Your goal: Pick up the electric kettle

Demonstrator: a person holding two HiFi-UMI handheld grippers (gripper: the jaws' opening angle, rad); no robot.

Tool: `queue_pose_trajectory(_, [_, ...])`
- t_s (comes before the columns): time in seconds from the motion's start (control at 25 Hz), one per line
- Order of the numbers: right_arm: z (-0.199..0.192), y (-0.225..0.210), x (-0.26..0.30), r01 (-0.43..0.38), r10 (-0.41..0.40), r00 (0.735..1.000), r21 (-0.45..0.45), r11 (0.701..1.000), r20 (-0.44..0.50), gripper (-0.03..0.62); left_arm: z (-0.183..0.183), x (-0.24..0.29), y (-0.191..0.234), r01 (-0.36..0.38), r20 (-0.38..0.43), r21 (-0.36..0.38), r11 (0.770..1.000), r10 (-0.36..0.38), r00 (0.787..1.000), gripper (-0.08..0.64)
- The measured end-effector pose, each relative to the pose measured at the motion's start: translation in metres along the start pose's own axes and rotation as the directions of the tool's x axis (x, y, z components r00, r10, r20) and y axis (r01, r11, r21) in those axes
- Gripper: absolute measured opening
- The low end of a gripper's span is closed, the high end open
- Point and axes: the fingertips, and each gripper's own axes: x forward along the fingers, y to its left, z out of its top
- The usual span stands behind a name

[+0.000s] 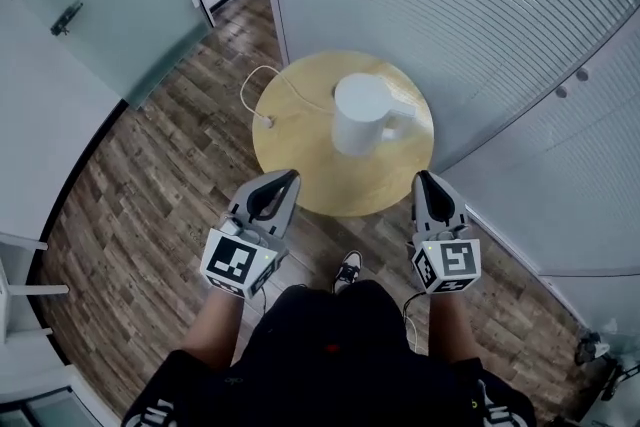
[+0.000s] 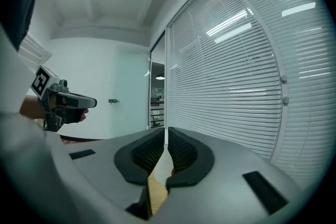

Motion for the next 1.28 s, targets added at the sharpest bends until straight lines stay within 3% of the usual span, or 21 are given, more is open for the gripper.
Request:
queue_pose_trajectory(0.4, [-0.047, -0.068, 0.051, -0.041, 0.041, 0.997, 0.012, 0.999, -0.063, 0.032, -0.014, 0.067, -0.012, -0.047, -0.087, -0.011, 0.999, 0.046, 0.995, 0.023])
queue_pose_trajectory(0.52, [-0.059, -0.08, 0.068, -0.015, 0.014, 0.997, -0.005, 1.0, -0.071, 0.032, -0.023, 0.081, -0.012, -0.041, -0.106, -0.017, 0.999, 0.039, 0.994, 0.023])
queue_pose_trajectory(0.68, [-0.079, -0.09, 0.096, 0.039, -0.043, 0.996, -0.047, 0.998, -0.084, 0.036, -0.039, 0.092, -0.005, -0.038, -0.198, -0.029, 0.999, 0.031, 0.98, 0.023])
queue_pose_trajectory(0.84, [-0.109, -0.096, 0.122, 0.074, -0.08, 0.989, -0.046, 0.996, -0.127, 0.135, -0.046, 0.105, 0.003, -0.013, -0.146, -0.038, 0.999, 0.008, 0.989, 0.023])
queue_pose_trajectory(1.28, [-0.166, -0.102, 0.182, 0.151, -0.154, 0.968, -0.031, 0.988, -0.196, 0.172, -0.081, 0.099, 0.051, -0.07, -0.225, -0.07, 0.995, 0.053, 0.973, 0.023])
